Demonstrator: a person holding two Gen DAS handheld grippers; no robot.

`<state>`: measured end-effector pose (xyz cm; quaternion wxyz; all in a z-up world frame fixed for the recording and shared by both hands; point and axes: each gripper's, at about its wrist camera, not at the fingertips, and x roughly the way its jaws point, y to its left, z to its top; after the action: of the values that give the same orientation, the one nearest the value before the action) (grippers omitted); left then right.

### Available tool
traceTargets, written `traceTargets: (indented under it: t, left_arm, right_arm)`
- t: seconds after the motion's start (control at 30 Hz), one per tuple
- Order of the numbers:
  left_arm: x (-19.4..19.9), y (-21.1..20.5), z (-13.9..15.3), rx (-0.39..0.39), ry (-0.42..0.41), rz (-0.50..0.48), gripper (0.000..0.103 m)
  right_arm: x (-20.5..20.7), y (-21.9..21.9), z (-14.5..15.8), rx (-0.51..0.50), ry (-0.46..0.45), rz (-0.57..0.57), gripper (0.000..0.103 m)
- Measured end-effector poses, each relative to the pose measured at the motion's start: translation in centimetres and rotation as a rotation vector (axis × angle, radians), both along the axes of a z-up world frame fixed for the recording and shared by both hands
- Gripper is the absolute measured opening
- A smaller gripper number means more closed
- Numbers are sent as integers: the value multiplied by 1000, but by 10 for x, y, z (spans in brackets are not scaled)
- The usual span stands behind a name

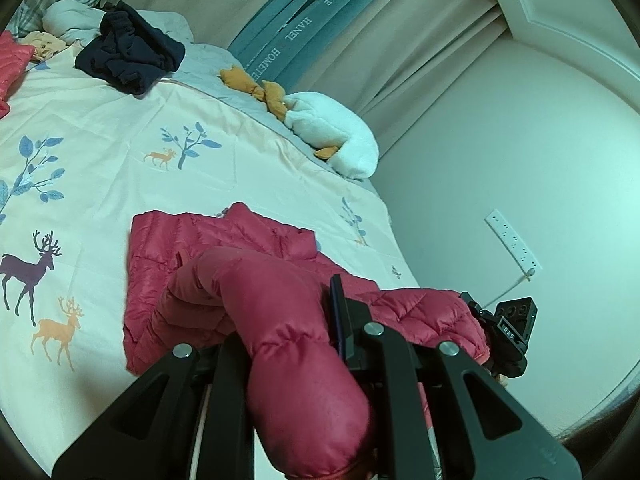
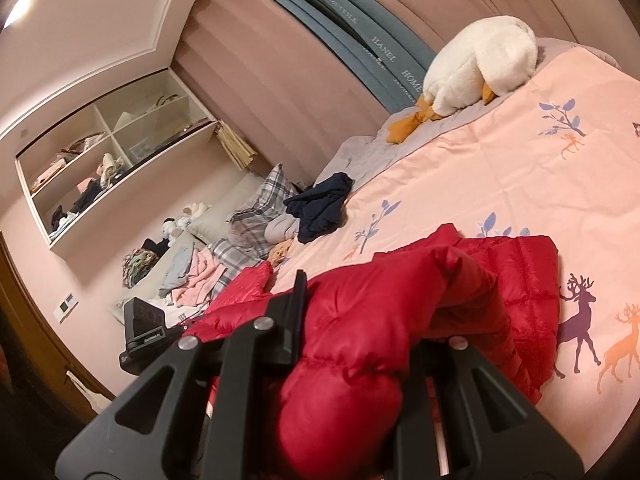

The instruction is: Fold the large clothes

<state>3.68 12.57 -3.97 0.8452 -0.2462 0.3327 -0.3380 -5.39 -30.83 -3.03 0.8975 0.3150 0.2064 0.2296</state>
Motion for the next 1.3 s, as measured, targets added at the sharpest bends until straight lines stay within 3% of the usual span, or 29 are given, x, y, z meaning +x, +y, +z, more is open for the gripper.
traceTargets:
  t: [1.3]
  left_arm:
    - [96,-8,-59,-4,171,68,15]
  right_arm:
    - [86,-13,-55,-107,131,-100,18]
